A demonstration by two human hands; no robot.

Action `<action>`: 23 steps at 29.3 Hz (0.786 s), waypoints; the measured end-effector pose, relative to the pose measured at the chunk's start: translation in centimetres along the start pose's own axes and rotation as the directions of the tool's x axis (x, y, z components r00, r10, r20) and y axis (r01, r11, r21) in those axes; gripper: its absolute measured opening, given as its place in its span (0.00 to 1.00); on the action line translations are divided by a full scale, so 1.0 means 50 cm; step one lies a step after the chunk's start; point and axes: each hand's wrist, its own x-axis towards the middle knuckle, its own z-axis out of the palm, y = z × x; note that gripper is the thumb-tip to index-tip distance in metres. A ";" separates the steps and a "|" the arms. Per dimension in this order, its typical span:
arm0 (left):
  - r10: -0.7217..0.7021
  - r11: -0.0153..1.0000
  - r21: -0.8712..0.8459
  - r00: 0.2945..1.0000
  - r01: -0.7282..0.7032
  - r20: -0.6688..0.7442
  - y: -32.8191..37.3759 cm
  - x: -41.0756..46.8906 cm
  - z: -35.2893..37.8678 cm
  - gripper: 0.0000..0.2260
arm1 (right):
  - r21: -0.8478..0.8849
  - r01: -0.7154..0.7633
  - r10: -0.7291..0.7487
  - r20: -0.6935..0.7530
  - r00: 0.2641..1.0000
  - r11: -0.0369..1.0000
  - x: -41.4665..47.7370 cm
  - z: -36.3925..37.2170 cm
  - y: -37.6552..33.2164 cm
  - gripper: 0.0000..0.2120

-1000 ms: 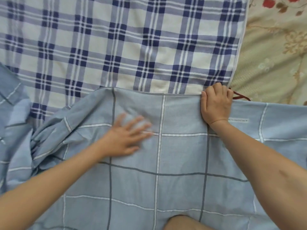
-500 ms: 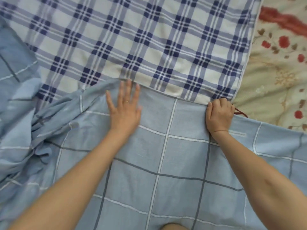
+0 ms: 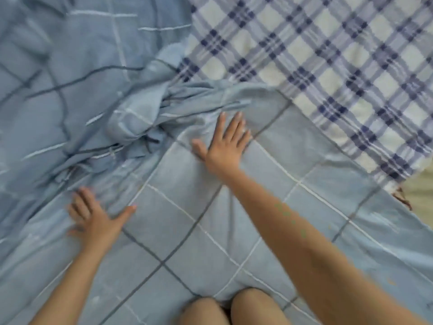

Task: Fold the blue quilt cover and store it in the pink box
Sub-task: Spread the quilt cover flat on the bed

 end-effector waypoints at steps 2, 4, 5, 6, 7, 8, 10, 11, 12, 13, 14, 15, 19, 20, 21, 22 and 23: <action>-0.113 0.993 -0.036 0.993 0.114 0.029 -0.010 0.024 -0.023 0.67 | -0.078 0.020 -0.014 0.069 0.998 0.997 0.059 -0.006 -0.045 0.51; -0.167 0.986 0.003 0.984 0.167 0.056 -0.026 0.036 -0.027 0.64 | -0.109 0.049 -0.043 0.057 0.997 0.993 0.082 0.007 -0.070 0.52; -0.162 0.987 0.021 0.985 0.161 0.057 -0.027 0.038 -0.020 0.63 | -0.139 0.035 -0.029 0.046 0.999 0.990 0.080 0.004 -0.067 0.52; -0.154 0.988 0.024 0.986 0.153 0.057 -0.019 0.042 -0.017 0.63 | -0.146 0.001 0.006 0.051 0.999 0.989 0.082 0.002 -0.055 0.51; -0.142 0.990 0.024 0.987 0.141 0.070 -0.012 0.050 -0.016 0.64 | -0.147 -0.039 0.049 0.068 0.996 0.988 0.081 -0.009 -0.045 0.51; -0.148 0.989 0.009 0.985 0.148 0.089 -0.016 0.054 -0.022 0.65 | -0.147 -0.050 0.063 0.082 0.995 0.988 0.074 -0.016 -0.048 0.50; -0.161 0.986 -0.020 0.979 0.165 0.122 -0.038 0.054 -0.032 0.66 | -0.139 0.034 -0.028 0.045 0.999 0.990 0.028 -0.011 -0.070 0.47; -0.159 0.986 -0.023 0.979 0.163 0.128 -0.052 0.053 -0.034 0.66 | -0.167 0.171 -0.173 0.001 0.985 0.971 -0.007 0.001 -0.082 0.45; -0.139 0.990 -0.010 0.979 0.142 0.146 -0.054 0.050 -0.035 0.66 | -0.235 0.360 -0.375 -0.019 0.927 0.903 -0.052 0.016 -0.081 0.44; -0.131 0.991 -0.005 0.978 0.134 0.161 -0.063 0.050 -0.034 0.65 | -0.309 0.599 -0.602 0.095 0.793 0.739 -0.108 0.037 -0.086 0.43; -0.130 0.991 -0.010 0.977 0.133 0.168 -0.067 0.052 -0.039 0.64 | -0.358 0.790 -0.765 0.247 0.595 0.498 -0.163 0.061 -0.096 0.43; -0.116 0.993 -0.003 0.976 0.119 0.185 -0.060 0.055 -0.041 0.62 | -0.361 0.891 -0.834 0.371 0.409 0.276 -0.199 0.080 -0.106 0.42; -0.096 0.992 -0.065 0.976 0.111 0.198 -0.078 0.060 -0.044 0.53 | -0.515 0.852 -0.911 0.389 0.134 -0.095 -0.152 0.116 -0.345 0.28; -0.076 0.992 -0.081 0.978 0.093 0.196 -0.080 0.063 -0.046 0.53 | -0.565 0.824 -0.898 0.383 0.216 -0.043 -0.102 0.104 -0.424 0.28; -0.065 0.992 -0.092 0.979 0.084 0.193 -0.086 0.062 -0.049 0.53 | -0.571 0.818 -0.821 0.429 0.377 0.077 -0.058 0.084 -0.500 0.29; -0.057 0.992 -0.097 0.981 0.077 0.185 -0.094 0.061 -0.050 0.54 | -0.586 0.776 -0.700 0.452 0.553 0.235 -0.022 0.057 -0.567 0.32; -0.046 0.993 -0.098 0.982 0.065 0.184 -0.100 0.062 -0.049 0.54 | -0.600 0.710 -0.617 0.414 0.670 0.368 0.013 0.031 -0.615 0.35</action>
